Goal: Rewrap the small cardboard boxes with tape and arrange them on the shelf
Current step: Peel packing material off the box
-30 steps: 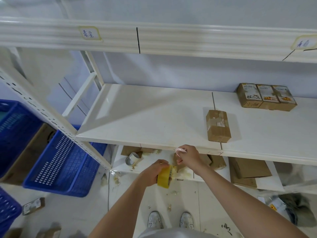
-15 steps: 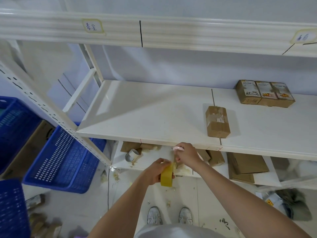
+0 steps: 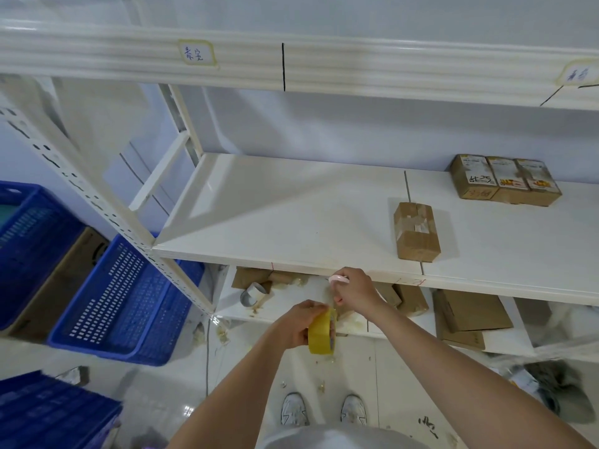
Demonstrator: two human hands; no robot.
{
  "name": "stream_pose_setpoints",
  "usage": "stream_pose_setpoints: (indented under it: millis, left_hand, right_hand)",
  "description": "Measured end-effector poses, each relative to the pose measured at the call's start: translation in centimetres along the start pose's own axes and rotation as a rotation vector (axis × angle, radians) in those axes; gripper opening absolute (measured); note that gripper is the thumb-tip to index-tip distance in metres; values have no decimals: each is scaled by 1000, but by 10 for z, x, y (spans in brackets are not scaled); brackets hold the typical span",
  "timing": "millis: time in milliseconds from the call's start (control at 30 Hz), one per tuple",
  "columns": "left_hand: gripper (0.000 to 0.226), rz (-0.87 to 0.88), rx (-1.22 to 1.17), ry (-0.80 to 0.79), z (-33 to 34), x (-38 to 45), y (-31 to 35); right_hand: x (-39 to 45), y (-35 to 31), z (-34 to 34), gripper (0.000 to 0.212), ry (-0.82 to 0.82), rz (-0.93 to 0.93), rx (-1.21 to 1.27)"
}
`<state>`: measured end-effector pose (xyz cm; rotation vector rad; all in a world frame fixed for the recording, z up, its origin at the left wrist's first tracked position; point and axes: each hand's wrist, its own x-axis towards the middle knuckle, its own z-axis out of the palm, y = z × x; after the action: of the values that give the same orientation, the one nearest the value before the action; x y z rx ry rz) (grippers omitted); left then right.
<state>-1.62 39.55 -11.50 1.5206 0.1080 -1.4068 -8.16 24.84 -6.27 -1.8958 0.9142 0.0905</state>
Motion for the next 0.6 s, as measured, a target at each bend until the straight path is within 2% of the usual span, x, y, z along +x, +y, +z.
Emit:
stream_pose_setpoints:
  millis: [467,600]
  left_hand:
    - [44,-14,147,69,4,-1,-3]
    - [55,-88,263,85,0,0,-25]
  right_hand:
    - [-6,0,-1,20,4,-11,-31]
    - [-6,-2,-3,21,10,-12,-27]
